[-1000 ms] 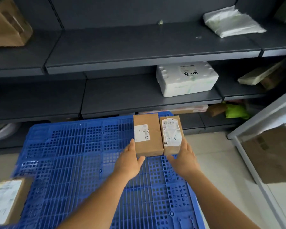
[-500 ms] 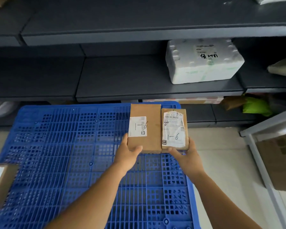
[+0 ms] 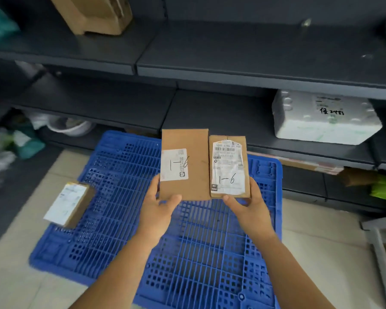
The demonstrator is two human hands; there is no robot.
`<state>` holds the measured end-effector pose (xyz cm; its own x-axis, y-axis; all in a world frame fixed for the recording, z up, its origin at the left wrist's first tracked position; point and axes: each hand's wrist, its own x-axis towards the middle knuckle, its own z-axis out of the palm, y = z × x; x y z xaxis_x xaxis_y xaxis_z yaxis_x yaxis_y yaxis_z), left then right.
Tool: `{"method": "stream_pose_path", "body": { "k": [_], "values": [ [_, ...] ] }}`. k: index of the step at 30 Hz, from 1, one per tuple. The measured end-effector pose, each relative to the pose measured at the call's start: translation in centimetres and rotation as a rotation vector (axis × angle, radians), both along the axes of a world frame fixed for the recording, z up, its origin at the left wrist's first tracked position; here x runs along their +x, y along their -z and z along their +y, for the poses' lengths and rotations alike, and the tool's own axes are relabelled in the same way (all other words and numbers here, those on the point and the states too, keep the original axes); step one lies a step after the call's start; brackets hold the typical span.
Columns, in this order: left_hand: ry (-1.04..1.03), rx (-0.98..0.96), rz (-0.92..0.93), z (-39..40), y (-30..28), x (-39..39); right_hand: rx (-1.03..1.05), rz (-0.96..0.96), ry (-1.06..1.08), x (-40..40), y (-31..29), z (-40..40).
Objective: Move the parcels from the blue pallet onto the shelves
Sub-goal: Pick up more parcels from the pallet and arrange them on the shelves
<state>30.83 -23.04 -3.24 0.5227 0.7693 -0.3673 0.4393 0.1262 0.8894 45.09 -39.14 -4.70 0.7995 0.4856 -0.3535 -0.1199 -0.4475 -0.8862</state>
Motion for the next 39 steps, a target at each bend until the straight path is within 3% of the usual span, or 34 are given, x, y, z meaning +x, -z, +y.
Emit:
{"method": "stream_pose_path", "body": {
  "k": [8, 16, 30, 39],
  "values": [
    [-0.228, 0.141, -0.18, 5.3, -7.9, -9.9, 0.122, -0.108, -0.231, -6.2, -8.8, 8.9],
    [-0.413, 0.288, -0.255, 9.1, -15.5, -23.9, 0.243, -0.174, -0.409, -18.2, -15.7, 17.1],
    [-0.708, 0.544, -0.232, 16.0, -25.6, -53.6, 0.504, -0.25, -0.668, -46.3, -26.8, 29.3],
    [-0.913, 0.651, -0.222, 20.5, -30.0, -66.3, 0.626, -0.233, -0.81, -59.0, -32.0, 37.8]
  ]
}}
